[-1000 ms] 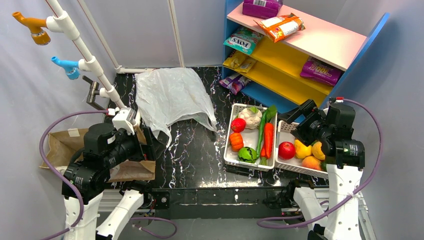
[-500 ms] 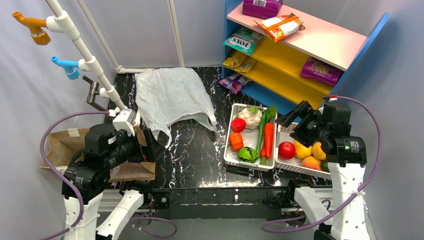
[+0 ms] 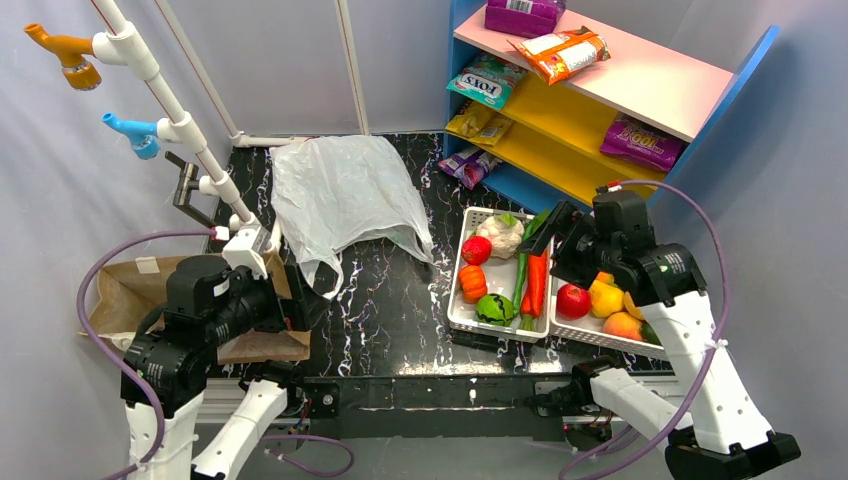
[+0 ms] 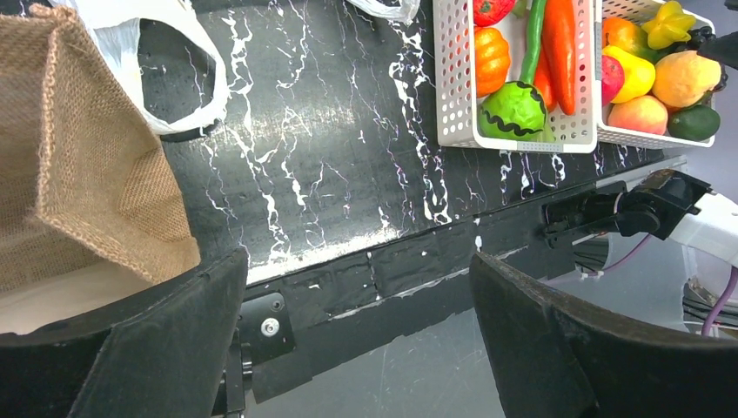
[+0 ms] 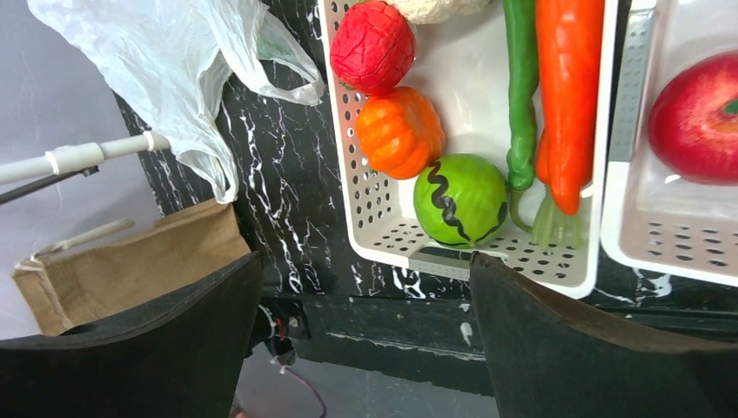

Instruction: Place the food into the grocery bag and tie it

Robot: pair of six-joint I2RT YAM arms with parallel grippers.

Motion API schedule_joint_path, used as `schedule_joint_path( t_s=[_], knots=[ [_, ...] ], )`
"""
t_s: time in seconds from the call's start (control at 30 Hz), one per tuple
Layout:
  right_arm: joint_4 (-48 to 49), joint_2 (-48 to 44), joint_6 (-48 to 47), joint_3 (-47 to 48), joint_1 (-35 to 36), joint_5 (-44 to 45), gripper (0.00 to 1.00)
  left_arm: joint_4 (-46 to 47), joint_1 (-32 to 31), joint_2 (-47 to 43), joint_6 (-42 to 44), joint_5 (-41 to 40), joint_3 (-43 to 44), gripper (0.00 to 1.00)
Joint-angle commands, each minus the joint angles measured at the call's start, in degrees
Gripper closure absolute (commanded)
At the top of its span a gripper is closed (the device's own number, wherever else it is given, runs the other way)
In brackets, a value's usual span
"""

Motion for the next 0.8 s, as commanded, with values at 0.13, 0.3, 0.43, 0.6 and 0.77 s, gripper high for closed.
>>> schedule_joint_path(
  t_s=[0.13, 0.3, 0.43, 0.6, 0.77],
  knots=[
    [7.27, 2.81, 13.01, -4.01, 4.1, 4.0, 0.06, -3.71, -0.23, -1.71, -0.38, -1.47, 0.28, 0.01],
    [11.24, 5.05, 20.27, -7.24, 6.05, 6.94, 0.06, -5.03, -0.3, -2.72, -0.48, -2.3, 0.63, 0.0],
    [13.24, 7.45, 25.05, -8.68, 6.83, 8.28, 0.05, -6.22, -0.27, -2.99, 0.33, -3.11, 1.32, 0.01],
    [15.77, 11.68, 28.84, -9.11, 7.66, 9.06, 0.03, -7.6, -0.22, -3.06, 1.31, -4.28, 2.34, 0.0],
    [19.26, 16.63, 32.62, -9.9, 8.36, 8.38, 0.02, -8.08, -0.23, -2.94, 1.6, -4.62, 2.72, 0.0]
  ],
)
